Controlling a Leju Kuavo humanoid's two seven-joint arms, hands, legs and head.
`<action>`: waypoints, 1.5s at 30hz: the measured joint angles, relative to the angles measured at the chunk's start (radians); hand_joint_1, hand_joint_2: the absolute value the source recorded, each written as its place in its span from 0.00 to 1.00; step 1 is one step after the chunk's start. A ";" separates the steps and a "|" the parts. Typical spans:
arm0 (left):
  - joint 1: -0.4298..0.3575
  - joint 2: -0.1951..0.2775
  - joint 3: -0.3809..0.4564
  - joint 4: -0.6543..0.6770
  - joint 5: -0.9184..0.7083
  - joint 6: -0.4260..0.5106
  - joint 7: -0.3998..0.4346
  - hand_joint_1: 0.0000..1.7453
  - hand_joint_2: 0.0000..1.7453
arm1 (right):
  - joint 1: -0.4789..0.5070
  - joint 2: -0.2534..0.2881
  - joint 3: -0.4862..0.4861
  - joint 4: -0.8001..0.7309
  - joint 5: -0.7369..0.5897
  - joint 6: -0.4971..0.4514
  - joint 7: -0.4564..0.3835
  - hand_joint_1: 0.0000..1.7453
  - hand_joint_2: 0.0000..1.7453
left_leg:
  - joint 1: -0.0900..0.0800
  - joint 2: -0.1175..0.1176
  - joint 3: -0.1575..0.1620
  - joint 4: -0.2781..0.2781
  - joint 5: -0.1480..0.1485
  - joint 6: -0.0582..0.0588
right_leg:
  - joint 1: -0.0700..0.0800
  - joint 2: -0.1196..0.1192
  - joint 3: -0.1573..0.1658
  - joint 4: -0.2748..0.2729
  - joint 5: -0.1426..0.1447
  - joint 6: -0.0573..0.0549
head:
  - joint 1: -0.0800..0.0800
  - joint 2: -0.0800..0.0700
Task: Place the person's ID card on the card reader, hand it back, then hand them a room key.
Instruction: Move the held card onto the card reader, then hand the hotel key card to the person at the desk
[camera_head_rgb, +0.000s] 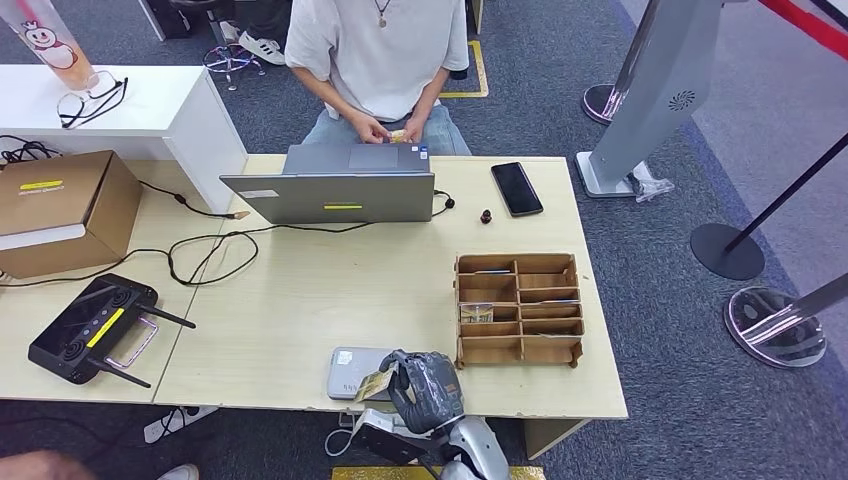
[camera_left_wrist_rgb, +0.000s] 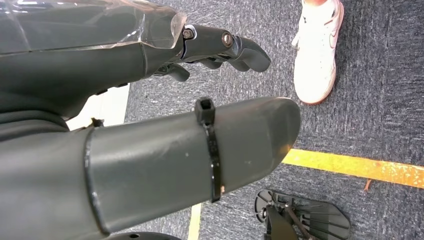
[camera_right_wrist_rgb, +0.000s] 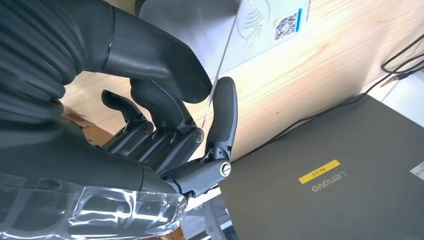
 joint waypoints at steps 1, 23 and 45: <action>0.000 0.000 0.000 0.000 0.000 0.000 0.001 0.00 0.00 | 0.000 0.001 -0.008 0.002 0.007 0.000 -0.001 1.00 1.00 | 0.000 0.000 0.000 0.000 0.000 0.000 | 0.000 0.000 0.000 0.000 0.000 0.000 | 0.000 0.000; -0.006 -0.002 -0.008 0.000 -0.011 0.002 0.020 0.00 0.00 | 0.000 0.022 -0.172 0.027 0.139 0.000 -0.016 1.00 1.00 | 0.000 0.000 0.000 0.000 0.000 0.000 | 0.000 0.000 0.000 0.000 0.000 0.000 | 0.000 0.000; -0.018 -0.002 -0.031 0.000 -0.019 0.000 0.030 0.00 0.00 | -0.002 0.028 -0.196 0.009 0.108 0.000 -0.027 1.00 1.00 | 0.000 0.000 0.000 0.000 0.000 0.000 | 0.000 0.000 0.000 0.000 0.000 0.000 | 0.000 0.000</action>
